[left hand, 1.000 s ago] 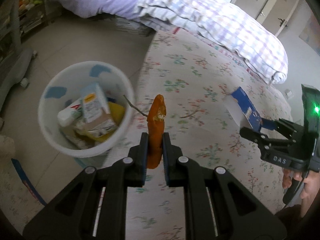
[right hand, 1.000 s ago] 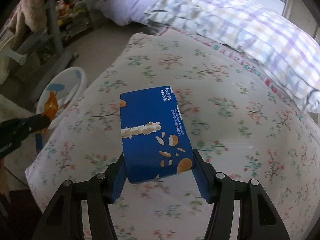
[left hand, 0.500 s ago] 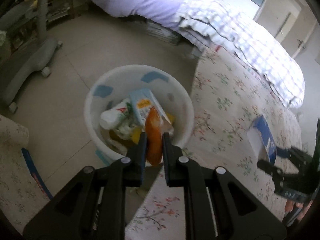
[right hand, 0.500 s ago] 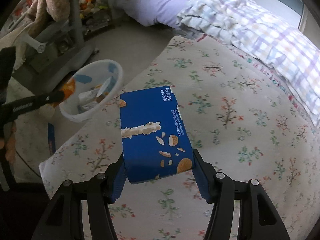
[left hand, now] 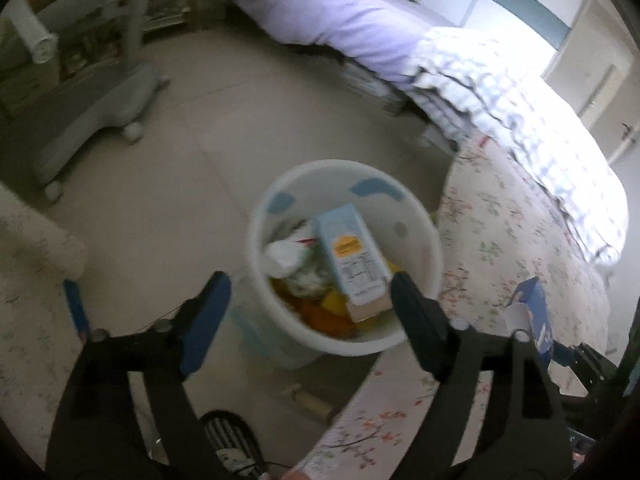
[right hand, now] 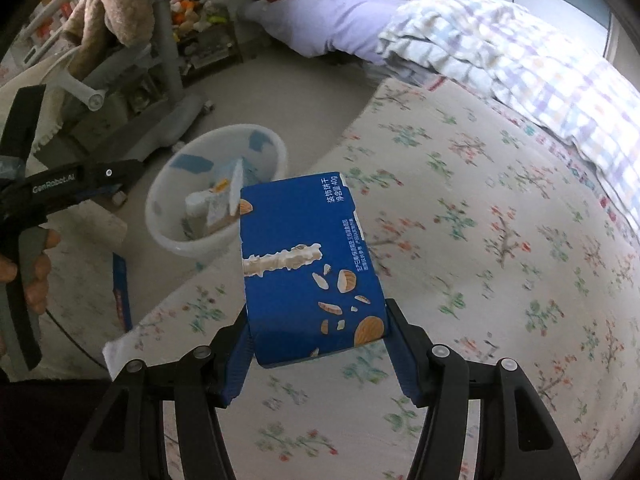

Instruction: Collect trash

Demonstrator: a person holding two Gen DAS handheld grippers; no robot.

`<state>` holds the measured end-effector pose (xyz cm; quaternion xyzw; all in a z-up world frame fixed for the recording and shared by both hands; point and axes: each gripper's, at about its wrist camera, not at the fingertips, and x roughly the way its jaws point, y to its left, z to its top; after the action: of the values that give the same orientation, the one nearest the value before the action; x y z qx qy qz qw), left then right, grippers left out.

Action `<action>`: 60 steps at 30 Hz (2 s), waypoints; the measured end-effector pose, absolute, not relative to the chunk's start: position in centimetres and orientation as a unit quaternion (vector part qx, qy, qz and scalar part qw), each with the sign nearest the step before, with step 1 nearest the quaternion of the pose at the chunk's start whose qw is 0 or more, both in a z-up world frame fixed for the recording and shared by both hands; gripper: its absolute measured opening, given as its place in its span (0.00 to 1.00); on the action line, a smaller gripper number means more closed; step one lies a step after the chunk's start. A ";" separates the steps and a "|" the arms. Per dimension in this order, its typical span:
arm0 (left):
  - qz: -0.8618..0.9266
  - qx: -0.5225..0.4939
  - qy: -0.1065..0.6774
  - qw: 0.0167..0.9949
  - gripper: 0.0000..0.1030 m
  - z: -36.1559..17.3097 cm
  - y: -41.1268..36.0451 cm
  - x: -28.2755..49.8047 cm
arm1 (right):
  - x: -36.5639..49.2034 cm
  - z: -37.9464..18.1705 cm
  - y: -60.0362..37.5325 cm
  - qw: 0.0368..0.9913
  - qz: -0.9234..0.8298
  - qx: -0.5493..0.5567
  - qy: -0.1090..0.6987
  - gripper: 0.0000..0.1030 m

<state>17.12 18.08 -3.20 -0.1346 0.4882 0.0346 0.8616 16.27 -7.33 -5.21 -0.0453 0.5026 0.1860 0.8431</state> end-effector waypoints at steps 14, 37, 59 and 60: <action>0.096 -0.114 0.499 0.854 0.96 -3.3 21.4 15.5 | 20.5 -6.0 0.7 0.847 0.216 -0.017 0.485 0.61; 0.020 -0.017 0.474 0.880 0.99 0.3 7.6 7.1 | 6.8 0.1 -16.5 0.896 0.031 -0.010 0.442 0.88; 0.028 0.003 0.415 0.909 0.99 0.6 1.4 1.1 | -0.5 1.0 -18.5 0.914 0.019 0.022 0.406 0.88; 0.027 0.003 0.415 0.909 0.99 0.6 1.4 1.2 | -0.4 1.0 -18.6 0.913 0.019 0.025 0.406 0.88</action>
<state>1.17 1.35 0.57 0.0028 0.4150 0.0271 0.9094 -0.41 -18.57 1.00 0.0251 0.4058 0.0186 0.9134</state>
